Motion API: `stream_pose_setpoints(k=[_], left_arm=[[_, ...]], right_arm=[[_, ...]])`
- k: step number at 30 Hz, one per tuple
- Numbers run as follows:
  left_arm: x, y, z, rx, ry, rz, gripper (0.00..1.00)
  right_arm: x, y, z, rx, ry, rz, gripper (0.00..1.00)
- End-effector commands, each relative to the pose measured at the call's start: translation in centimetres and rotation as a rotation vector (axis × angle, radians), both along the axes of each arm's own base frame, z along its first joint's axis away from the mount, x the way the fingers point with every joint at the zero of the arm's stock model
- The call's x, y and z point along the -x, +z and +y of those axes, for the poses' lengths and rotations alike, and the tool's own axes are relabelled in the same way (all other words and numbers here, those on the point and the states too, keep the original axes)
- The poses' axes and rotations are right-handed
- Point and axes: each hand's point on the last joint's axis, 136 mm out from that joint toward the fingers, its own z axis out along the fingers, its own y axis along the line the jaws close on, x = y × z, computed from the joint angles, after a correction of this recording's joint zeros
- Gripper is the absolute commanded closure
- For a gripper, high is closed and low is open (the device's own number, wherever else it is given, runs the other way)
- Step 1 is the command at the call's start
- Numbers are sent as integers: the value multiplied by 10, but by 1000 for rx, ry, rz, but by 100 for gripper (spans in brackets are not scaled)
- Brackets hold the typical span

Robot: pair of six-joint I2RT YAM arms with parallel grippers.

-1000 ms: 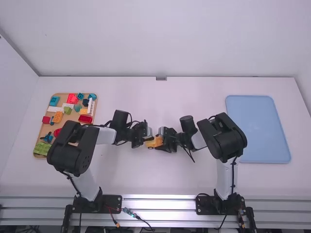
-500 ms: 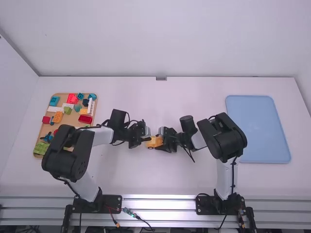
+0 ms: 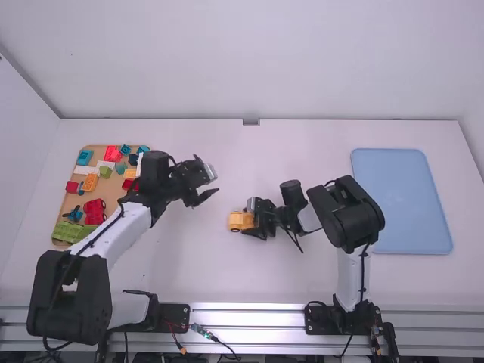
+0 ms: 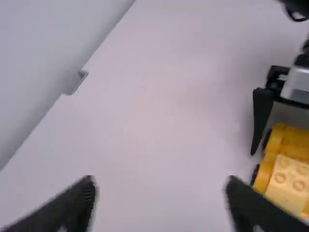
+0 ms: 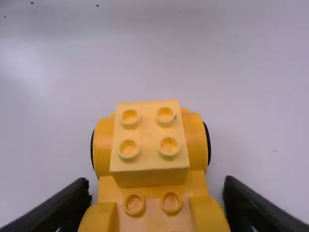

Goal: Assemble lego blocks to make yellow taxi

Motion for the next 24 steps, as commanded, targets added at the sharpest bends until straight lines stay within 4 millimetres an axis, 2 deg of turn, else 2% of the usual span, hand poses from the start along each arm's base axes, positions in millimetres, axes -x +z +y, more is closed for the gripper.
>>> stream_pose_setpoints(k=[1,4,8,11,15,18,19,21,23,24], left_arm=[[-8,1,14,-22,104,10,1],[-8,1,15,-20,102,12,1],[-4,3,7,0,64,12,1],[-17,15,11,-31,80,-83,1],[-43,31,36,6,309,-116,1],[-49,31,50,-30,389,-129,1],[-53,30,65,-70,462,-130,1],[-57,34,81,-72,552,-118,1],[-61,40,94,-42,627,-92,1],[-63,46,107,3,693,-57,1]], right_arm=[[-2,-3,-1,7,-7,9,16],[-1,-4,-1,11,-8,18,1],[-3,-8,-3,36,-21,43,1],[-11,-12,-12,80,-72,73,1],[-13,-3,-25,141,-129,99,1],[-10,5,-32,178,-138,93,1],[-4,11,-38,223,-133,76,1],[0,16,-46,276,-141,62,1],[3,21,-53,330,-165,48,1],[2,26,-57,368,-194,30,1]])
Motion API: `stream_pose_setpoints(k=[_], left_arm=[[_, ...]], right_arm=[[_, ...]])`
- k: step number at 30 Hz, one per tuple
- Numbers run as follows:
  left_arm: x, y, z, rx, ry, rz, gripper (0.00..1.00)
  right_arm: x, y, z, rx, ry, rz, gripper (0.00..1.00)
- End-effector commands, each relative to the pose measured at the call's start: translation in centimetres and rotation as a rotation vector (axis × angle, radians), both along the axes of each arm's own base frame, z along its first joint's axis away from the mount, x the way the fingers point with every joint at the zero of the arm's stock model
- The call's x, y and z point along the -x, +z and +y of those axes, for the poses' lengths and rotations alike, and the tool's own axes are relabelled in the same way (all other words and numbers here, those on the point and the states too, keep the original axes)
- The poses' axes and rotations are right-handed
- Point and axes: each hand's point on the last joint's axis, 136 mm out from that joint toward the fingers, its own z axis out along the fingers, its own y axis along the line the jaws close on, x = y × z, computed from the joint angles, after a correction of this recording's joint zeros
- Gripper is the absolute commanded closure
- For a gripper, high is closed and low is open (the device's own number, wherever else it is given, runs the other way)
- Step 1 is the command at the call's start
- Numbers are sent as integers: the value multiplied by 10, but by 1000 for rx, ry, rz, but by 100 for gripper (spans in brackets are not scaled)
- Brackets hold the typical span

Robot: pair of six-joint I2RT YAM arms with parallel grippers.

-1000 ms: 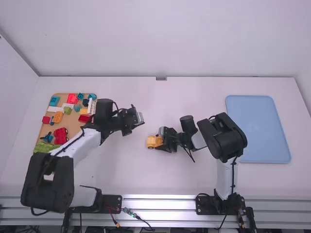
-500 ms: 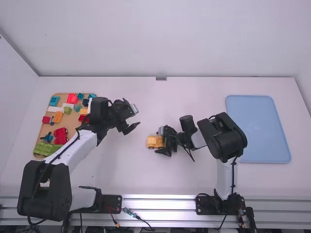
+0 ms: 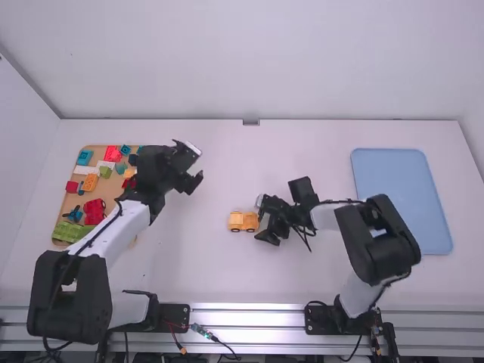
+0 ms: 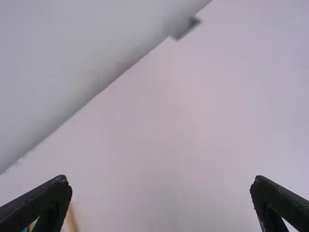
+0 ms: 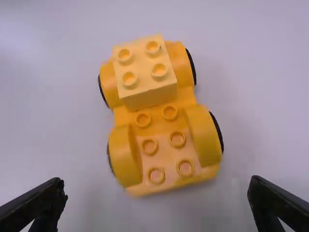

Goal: Assemble lego blocks to make yellow taxi

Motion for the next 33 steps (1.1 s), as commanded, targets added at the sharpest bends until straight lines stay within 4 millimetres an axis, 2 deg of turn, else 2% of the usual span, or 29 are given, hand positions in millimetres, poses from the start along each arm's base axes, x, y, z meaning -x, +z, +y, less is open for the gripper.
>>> stream_pose_setpoints(k=[1,2,3,5,7,10,11,13,14,16,19,23,25,26,29,33], left_arm=[[-18,36,43,92,230,-40,1],[-22,41,61,141,301,-23,1],[-23,42,64,150,312,-21,1],[-34,51,107,287,492,15,1],[-36,54,134,395,624,62,1],[-35,51,171,532,827,168,2],[-36,50,176,544,855,178,2],[-39,44,214,554,1052,209,1],[-42,39,226,542,1110,225,1],[-50,33,227,542,1113,265,1],[-69,26,209,611,1032,337,1],[-71,16,202,647,1006,373,1],[-75,14,196,680,968,375,9],[-77,13,189,715,930,393,1],[-74,8,169,773,862,461,1],[-81,13,169,801,868,427,1]], right_arm=[[-13,12,-10,105,-59,-101,1],[-18,17,-12,129,-101,-113,1],[-19,18,-12,131,-107,-116,1],[-28,28,-16,166,-179,-154,1],[-31,33,-17,177,-185,-183,1],[-35,41,-17,170,-195,-211,1],[-35,43,-16,166,-195,-214,1],[-36,46,-15,161,-197,-227,1],[-38,48,-16,157,-199,-234,1],[-40,50,-15,152,-202,-243,1],[-42,52,-14,145,-202,-255,1],[-44,54,-12,137,-203,-269,1],[-45,54,-12,135,-205,-272,1],[-46,54,-13,136,-207,-272,1],[-45,54,-13,136,-206,-271,1],[-47,56,-12,133,-207,-279,1]])
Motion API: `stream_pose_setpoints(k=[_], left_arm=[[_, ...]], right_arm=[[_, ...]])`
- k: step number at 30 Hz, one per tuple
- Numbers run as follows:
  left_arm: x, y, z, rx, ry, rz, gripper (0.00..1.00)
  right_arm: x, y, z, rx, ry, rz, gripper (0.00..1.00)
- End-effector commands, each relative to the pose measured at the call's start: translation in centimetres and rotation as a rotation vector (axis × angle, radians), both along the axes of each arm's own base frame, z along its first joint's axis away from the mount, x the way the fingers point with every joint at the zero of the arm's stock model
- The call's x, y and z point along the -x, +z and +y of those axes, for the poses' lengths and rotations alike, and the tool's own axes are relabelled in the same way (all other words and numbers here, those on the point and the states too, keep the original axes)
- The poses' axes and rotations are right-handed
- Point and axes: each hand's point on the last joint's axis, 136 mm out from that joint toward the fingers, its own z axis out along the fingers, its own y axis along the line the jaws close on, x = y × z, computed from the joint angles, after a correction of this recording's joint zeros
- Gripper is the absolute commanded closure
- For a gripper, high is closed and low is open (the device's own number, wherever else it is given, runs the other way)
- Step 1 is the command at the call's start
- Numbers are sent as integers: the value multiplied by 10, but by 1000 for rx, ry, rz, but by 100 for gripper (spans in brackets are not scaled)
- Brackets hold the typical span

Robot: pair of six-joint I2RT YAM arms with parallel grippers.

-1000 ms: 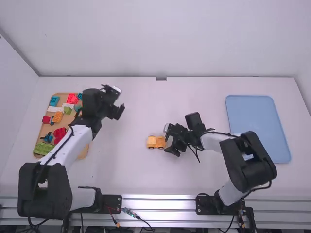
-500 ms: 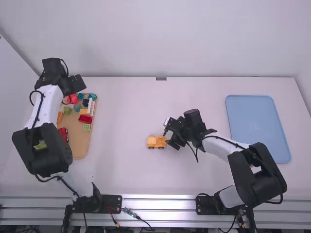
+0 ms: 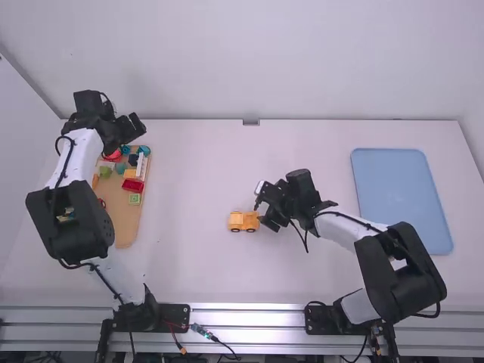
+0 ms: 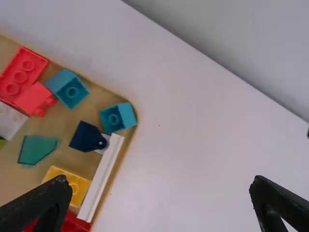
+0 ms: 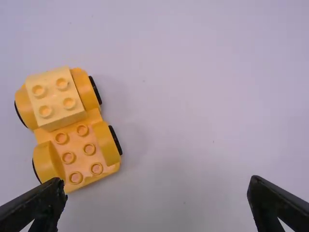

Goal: Assemble lego blocks to make yellow taxi

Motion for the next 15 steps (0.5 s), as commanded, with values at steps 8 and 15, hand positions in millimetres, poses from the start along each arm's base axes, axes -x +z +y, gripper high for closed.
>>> stream_pose_setpoints(k=[8,15], left_arm=[[15,-7,39,33,442,43,1],[27,-26,50,5,534,132,3]], right_arm=[[-9,16,3,-30,-6,-63,1],[-12,19,5,-39,-6,-81,1]])
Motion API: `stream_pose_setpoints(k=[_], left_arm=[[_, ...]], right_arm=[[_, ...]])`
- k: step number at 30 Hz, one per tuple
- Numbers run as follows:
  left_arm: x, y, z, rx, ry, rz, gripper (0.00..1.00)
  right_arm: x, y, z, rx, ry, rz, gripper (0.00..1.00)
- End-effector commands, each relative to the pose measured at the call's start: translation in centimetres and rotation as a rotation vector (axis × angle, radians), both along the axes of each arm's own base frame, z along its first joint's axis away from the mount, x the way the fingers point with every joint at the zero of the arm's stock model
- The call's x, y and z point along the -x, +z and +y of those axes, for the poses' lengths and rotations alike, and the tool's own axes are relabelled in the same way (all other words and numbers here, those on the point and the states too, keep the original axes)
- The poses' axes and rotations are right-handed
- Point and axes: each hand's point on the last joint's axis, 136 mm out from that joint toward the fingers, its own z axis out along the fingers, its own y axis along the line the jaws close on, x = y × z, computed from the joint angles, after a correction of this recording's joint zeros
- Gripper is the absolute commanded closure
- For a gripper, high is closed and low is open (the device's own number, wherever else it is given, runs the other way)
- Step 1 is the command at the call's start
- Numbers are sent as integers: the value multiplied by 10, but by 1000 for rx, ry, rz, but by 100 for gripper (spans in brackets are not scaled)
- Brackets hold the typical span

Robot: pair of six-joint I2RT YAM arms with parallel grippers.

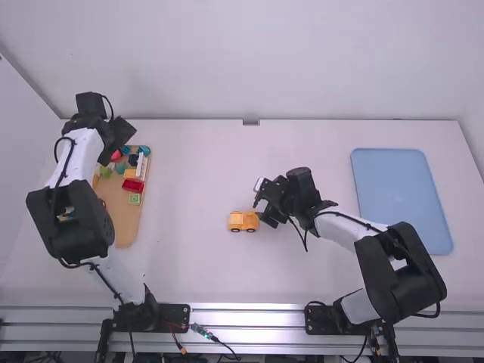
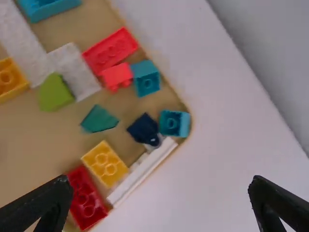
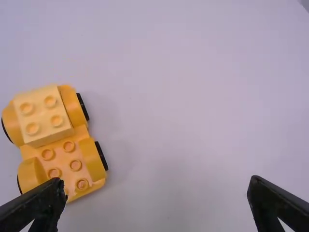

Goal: Assemble lego blocks to make yellow taxi

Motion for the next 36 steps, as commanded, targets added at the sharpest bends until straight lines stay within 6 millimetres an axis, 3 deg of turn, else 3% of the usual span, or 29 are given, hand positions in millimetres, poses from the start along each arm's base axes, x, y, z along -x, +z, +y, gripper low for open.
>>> stream_pose_setpoints(k=[1,6,12,14,17,19,26,36], left_arm=[[1,-10,13,-9,97,41,5],[-9,-14,13,12,99,91,0],[-17,-34,15,73,145,201,4],[-14,-50,14,127,237,260,12],[-4,-65,12,174,353,314,16],[6,-70,13,182,439,342,16],[14,-82,10,192,468,370,13],[13,-111,4,229,463,365,39]], right_arm=[[-2,9,0,-12,-6,-20,1],[-1,9,0,-11,-7,-17,1],[-5,9,-3,-20,-57,-3,1],[-6,7,-6,-5,-74,-3,1],[-6,7,-6,-5,-73,0,1],[-5,7,-6,-5,-71,0,1],[-6,7,-6,-5,-71,-1,1],[-5,7,-6,-4,-71,0,1]])
